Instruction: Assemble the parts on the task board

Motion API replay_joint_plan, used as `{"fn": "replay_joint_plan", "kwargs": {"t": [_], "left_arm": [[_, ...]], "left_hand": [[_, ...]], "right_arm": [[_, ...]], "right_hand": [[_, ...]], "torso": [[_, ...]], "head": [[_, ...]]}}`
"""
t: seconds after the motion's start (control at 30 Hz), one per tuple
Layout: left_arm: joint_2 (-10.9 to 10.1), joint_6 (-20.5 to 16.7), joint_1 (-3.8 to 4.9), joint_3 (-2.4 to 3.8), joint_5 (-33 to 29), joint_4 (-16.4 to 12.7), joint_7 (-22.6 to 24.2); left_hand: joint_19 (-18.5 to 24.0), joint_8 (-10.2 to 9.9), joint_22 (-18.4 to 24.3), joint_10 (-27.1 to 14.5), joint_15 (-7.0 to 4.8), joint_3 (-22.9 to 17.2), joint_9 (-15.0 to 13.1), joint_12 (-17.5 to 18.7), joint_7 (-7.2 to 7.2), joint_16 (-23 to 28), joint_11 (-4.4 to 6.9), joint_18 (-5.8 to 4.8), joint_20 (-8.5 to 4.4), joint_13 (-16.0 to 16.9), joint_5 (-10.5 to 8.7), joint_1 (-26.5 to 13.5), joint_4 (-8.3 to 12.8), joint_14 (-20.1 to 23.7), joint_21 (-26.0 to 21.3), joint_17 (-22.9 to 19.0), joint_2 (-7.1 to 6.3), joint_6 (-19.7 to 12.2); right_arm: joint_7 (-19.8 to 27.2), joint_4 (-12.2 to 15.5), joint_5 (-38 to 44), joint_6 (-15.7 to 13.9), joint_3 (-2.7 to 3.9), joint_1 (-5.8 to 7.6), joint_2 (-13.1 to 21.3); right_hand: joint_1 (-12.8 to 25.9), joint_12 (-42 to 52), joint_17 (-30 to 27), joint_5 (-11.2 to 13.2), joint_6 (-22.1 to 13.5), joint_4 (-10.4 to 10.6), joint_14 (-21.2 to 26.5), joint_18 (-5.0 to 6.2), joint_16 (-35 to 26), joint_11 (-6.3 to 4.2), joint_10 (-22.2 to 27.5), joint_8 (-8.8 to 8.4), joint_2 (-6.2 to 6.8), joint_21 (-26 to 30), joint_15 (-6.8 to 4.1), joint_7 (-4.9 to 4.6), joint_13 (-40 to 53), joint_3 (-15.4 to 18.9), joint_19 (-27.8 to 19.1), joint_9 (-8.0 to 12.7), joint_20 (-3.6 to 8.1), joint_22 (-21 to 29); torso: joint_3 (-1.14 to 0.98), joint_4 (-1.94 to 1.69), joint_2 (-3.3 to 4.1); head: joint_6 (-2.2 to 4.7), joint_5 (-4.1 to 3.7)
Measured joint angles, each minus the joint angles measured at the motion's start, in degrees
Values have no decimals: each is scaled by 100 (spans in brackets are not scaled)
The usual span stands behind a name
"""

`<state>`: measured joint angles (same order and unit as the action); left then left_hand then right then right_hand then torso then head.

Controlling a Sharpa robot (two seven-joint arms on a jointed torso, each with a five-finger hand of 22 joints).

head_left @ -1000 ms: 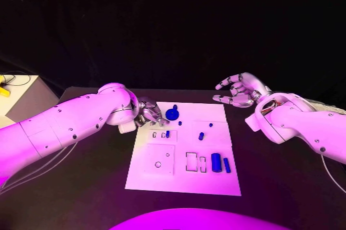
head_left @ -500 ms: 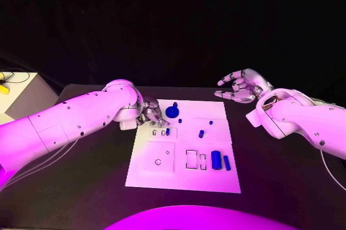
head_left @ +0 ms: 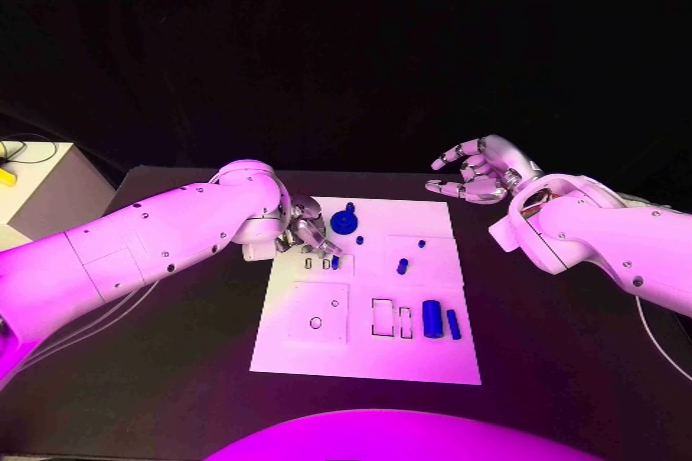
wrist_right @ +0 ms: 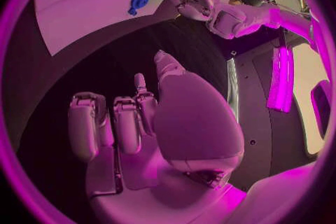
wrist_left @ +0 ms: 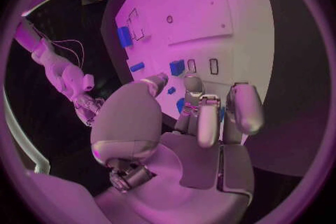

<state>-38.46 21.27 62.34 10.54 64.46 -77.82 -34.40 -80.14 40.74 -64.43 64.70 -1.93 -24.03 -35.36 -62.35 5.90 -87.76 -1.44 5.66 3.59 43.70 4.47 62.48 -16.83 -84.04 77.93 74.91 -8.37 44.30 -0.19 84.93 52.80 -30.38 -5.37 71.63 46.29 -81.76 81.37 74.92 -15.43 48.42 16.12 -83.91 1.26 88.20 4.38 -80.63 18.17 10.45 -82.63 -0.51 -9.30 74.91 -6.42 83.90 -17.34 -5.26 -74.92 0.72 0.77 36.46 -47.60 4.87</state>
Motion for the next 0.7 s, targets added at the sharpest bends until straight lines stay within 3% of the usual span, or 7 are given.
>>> {"fn": "replay_joint_plan", "kwargs": {"t": [0.7], "left_arm": [[134, 104, 2, -50, -22, 61, -11]], "left_hand": [[0, 0, 1, -21, 0, 31, -13, 0, -8, 0, -21, 0, 0, -15, 0, 0, 0, 0, 0, 0, 0, -9]], "right_arm": [[-35, -28, 20, 52, 0, -2, -36]], "right_hand": [[0, 0, -1, 0, -40, 0, 0, 0, 0, 0, 0, 0, 0, 0, 0, 1, 2, 0, 0, 6, 0, 1]], "torso": [[18, -28, 4]], "head": [[-17, -80]]}}
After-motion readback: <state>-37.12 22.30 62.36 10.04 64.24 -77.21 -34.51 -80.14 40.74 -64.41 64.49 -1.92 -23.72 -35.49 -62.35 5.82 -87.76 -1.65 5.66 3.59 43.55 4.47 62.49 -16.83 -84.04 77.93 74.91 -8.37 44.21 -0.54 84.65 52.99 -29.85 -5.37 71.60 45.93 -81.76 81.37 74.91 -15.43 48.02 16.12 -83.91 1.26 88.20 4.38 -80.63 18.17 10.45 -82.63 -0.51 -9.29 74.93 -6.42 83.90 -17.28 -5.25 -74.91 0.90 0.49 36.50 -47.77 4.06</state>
